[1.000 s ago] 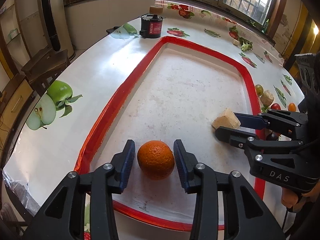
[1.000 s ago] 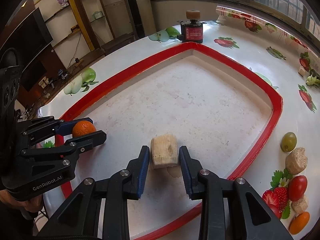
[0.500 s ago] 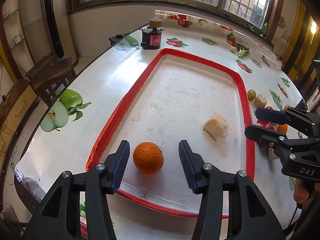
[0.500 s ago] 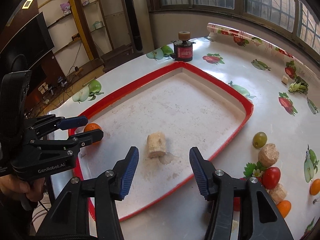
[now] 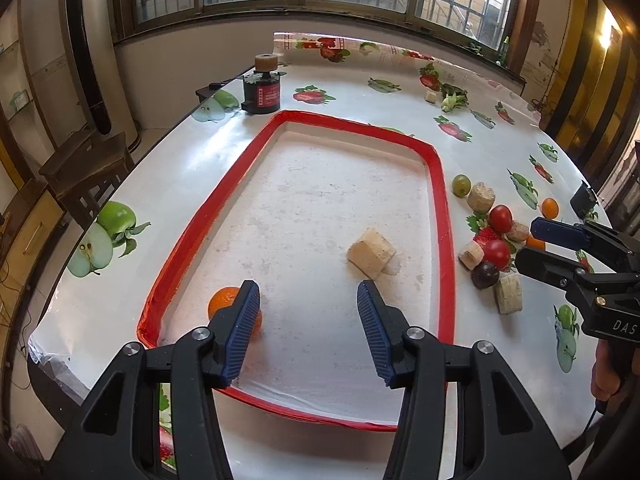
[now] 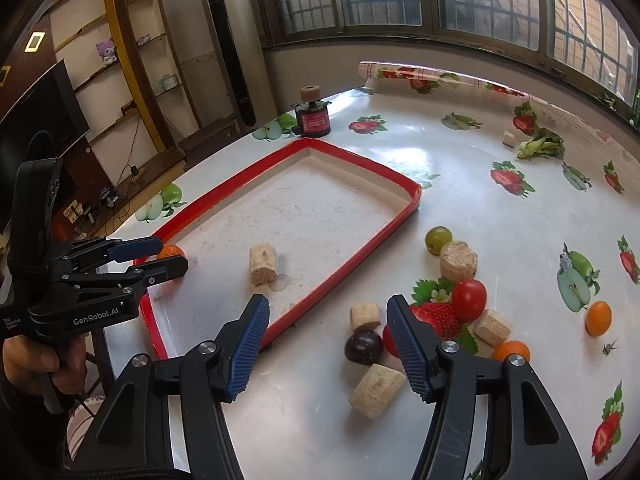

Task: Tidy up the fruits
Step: 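Move both tools back toward the fruit pile beside the tray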

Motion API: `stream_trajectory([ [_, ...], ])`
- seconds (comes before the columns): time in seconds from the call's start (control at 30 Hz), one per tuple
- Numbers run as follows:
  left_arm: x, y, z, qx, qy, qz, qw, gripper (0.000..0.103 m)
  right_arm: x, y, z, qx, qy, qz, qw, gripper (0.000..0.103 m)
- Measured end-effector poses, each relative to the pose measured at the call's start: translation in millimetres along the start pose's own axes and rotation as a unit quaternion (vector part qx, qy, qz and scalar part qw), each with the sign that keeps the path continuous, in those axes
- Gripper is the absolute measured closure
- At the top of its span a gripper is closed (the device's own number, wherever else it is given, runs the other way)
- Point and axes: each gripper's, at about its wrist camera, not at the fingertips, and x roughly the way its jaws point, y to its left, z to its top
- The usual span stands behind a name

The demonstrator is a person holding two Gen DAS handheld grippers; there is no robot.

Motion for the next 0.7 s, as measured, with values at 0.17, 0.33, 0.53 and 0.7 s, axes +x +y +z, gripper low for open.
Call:
stream_trajectory([
  [0.17, -4.5, -16.3, 1.8, 0.013, -0.007, -0.006, 0.9999, 0.040, -14.3, -16.2, -10.5, 0.017, -0.008, -0.010, 1.000, 0.035],
  [0.33, -7.8, -32.4, 3.5, 0.029, -0.010, -0.015, 0.9994, 0.040, -26.8, -33.7, -22.3, 0.036, -0.012, -0.021, 0.999, 0.034],
  [0.53, -7.4, -49.9, 4.6, 0.041, -0.008, -0.030, 0.9987, 0.040, -39.7, -56.4, -36.7, 0.061, -0.016, -0.037, 0.997, 0.031],
  [0.7, -4.9, -68.2, 4.7, 0.049, -0.002, -0.052, 0.9974, 0.040, -52.1, -77.0, -50.4, 0.083, -0.019, -0.058, 0.995, 0.028],
])
